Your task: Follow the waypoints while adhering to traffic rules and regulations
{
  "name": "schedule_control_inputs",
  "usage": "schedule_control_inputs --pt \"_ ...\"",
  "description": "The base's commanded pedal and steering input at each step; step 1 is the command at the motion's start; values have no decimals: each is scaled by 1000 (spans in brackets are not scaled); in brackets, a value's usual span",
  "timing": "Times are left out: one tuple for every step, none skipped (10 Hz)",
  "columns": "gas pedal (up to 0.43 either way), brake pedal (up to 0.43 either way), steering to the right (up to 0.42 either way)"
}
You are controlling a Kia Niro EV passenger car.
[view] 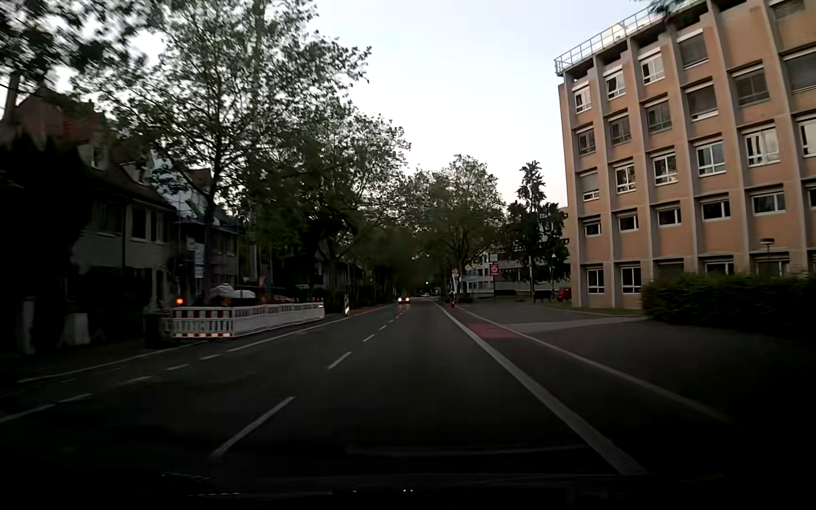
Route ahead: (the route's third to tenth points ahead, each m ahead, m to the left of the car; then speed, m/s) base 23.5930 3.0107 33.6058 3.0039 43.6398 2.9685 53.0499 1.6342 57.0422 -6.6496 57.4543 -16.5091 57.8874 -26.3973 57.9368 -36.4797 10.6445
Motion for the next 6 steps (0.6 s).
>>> schedule_control_inputs --pt "20 0 6" --pt "8 0 5" --pt "0 0 3" --pt "0 0 3" --pt "0 0 2" --pt "0 0 1"
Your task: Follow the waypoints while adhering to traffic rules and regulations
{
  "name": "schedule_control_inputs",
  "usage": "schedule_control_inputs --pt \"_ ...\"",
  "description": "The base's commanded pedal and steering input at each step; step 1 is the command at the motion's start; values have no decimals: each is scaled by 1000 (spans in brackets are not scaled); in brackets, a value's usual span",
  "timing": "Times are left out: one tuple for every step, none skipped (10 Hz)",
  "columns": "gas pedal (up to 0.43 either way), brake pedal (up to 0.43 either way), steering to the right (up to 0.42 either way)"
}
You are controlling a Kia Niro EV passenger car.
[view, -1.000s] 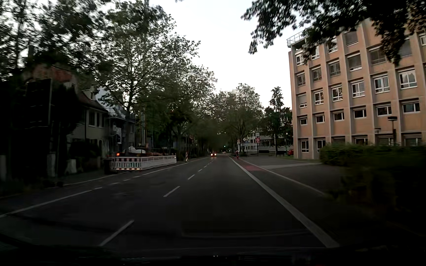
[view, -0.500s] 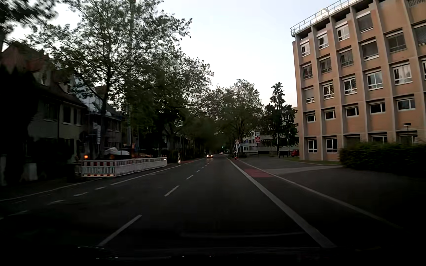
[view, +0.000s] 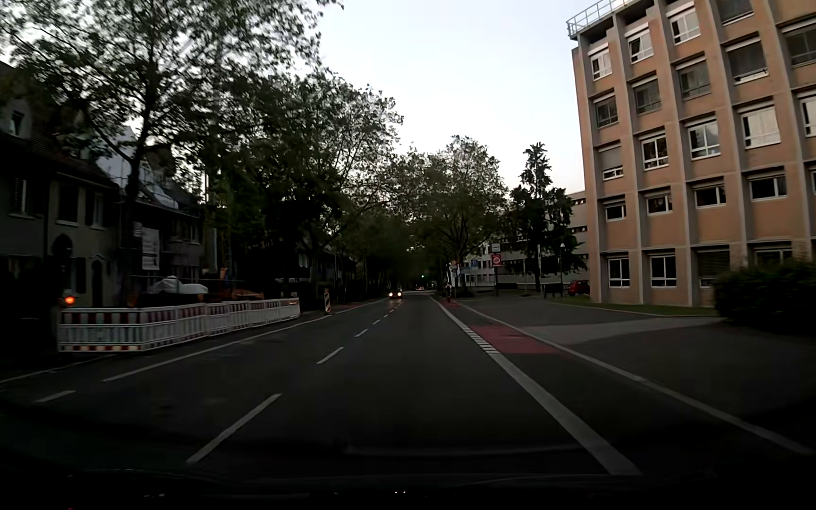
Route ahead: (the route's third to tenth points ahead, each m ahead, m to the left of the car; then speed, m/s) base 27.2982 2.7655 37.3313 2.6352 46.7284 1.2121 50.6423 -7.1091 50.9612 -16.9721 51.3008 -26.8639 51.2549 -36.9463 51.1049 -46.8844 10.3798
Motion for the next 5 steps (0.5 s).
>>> schedule_control_inputs --pt "0 0 0" --pt "0 0 -5" --pt "0 0 -6" --pt "0 0 -5" --pt "0 0 -4"
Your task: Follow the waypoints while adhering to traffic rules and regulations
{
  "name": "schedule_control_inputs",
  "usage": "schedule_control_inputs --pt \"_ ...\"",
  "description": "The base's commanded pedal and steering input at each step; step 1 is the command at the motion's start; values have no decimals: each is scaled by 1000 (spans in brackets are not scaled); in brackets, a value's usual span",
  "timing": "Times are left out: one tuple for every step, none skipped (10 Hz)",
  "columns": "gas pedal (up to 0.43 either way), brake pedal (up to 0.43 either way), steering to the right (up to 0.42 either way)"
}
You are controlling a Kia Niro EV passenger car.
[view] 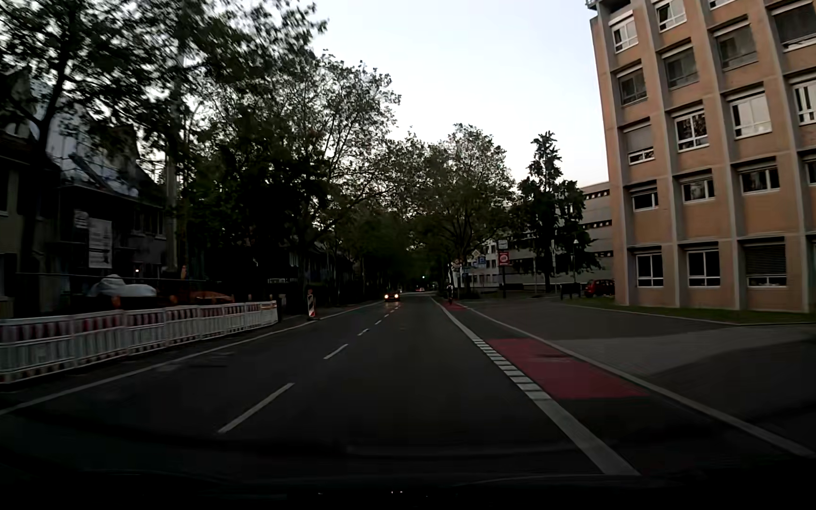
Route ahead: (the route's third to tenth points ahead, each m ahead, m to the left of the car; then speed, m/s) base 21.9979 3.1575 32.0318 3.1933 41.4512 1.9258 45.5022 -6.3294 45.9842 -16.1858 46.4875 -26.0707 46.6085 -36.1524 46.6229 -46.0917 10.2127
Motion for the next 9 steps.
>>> schedule_control_inputs --pt "0 0 -2" --pt "0 18 -1" --pt "0 61 -1" --pt "0 104 -1" --pt "0 140 -2" --pt "0 159 -1" --pt "0 165 -2" --pt "0 177 -2" --pt "0 189 -3"
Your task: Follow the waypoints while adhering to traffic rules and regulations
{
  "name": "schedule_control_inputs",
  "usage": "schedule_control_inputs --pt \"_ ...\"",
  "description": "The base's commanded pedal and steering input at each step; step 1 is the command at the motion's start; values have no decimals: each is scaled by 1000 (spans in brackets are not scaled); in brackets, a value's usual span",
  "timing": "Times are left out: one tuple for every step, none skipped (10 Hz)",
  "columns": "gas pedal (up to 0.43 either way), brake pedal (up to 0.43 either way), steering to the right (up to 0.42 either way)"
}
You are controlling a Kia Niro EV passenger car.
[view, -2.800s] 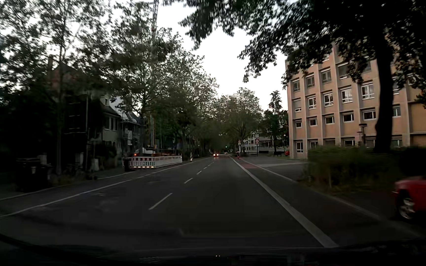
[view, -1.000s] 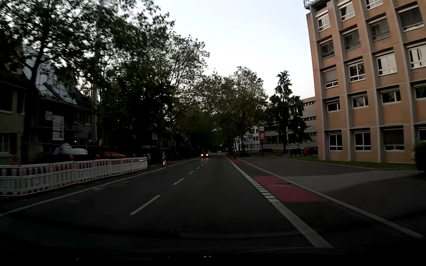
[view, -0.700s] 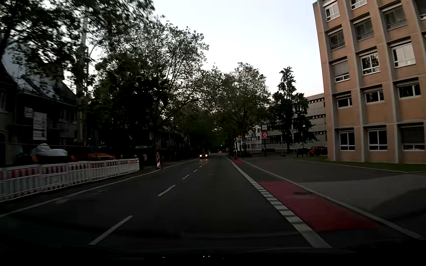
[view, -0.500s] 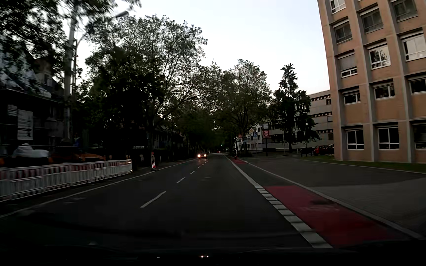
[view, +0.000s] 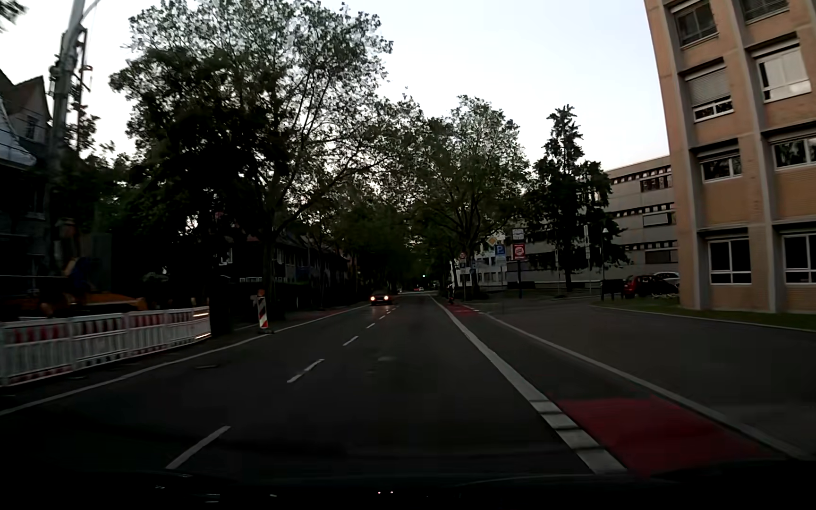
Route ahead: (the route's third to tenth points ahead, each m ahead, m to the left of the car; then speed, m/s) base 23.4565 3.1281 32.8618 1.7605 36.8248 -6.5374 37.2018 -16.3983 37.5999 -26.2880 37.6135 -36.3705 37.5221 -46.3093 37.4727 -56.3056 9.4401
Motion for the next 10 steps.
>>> schedule_control_inputs --pt "0 201 -4" --pt "0 207 -5" --pt "0 207 -5" --pt "0 213 -5" --pt "0 220 -6" --pt "0 207 -6" --pt "0 207 -6" --pt "0 189 -7" --pt "0 183 -7" --pt "0 171 -6"
